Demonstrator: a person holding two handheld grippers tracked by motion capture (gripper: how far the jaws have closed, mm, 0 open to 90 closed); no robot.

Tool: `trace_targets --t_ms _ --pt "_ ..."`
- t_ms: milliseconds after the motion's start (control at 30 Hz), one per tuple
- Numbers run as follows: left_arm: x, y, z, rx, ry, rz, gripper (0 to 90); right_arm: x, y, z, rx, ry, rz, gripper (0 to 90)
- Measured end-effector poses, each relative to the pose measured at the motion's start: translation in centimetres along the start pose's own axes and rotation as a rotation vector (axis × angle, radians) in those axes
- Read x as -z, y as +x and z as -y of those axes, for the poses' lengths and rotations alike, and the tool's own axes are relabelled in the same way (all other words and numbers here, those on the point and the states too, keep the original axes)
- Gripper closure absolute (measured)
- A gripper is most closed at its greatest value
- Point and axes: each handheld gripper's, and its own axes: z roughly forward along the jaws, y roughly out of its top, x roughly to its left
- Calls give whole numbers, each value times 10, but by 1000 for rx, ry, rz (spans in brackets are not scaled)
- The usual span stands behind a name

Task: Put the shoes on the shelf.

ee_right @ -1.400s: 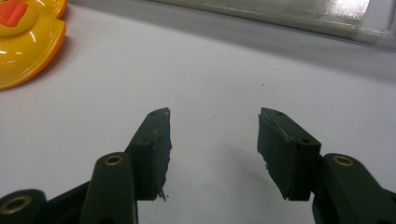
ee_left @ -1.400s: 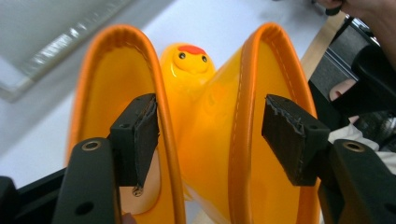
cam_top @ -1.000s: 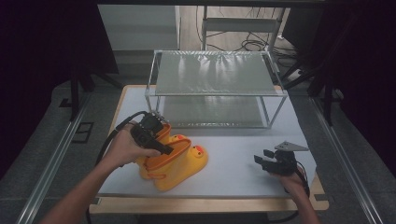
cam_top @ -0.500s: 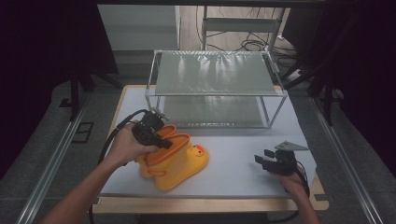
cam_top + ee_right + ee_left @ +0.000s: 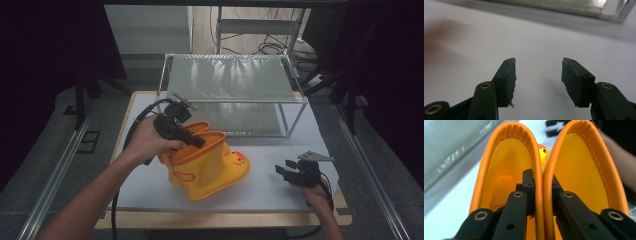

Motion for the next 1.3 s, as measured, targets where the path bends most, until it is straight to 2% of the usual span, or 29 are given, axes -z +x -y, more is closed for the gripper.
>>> trace_targets --t_ms 167,200,300,567,833,1000,1100,1300 --pt "10 -15 -26 -26 -29 25 818 0 -1 0 -3 0 5 451" --pt "10 -15 -26 -26 -29 25 818 0 -2 1 -3 1 7 451" --pt "14 -20 -40 -40 -31 29 818 0 -2 1 -4 3 10 452" --pt "32 -28 -72 -37 -76 33 818 0 -5 2 -18 3 19 453" --pt "50 -28 -96 -19 -83 36 819 0 -9 3 -26 -1 23 453" --pt "61 -26 -110 -11 -95 17 818 0 -11 4 -36 2 27 453" --pt "69 -21 -121 -6 -102 10 819 1 -12 5 -41 0 26 454" --pt "79 -10 -144 30 -138 -26 819 2 -12 5 -45 -1 28 454"
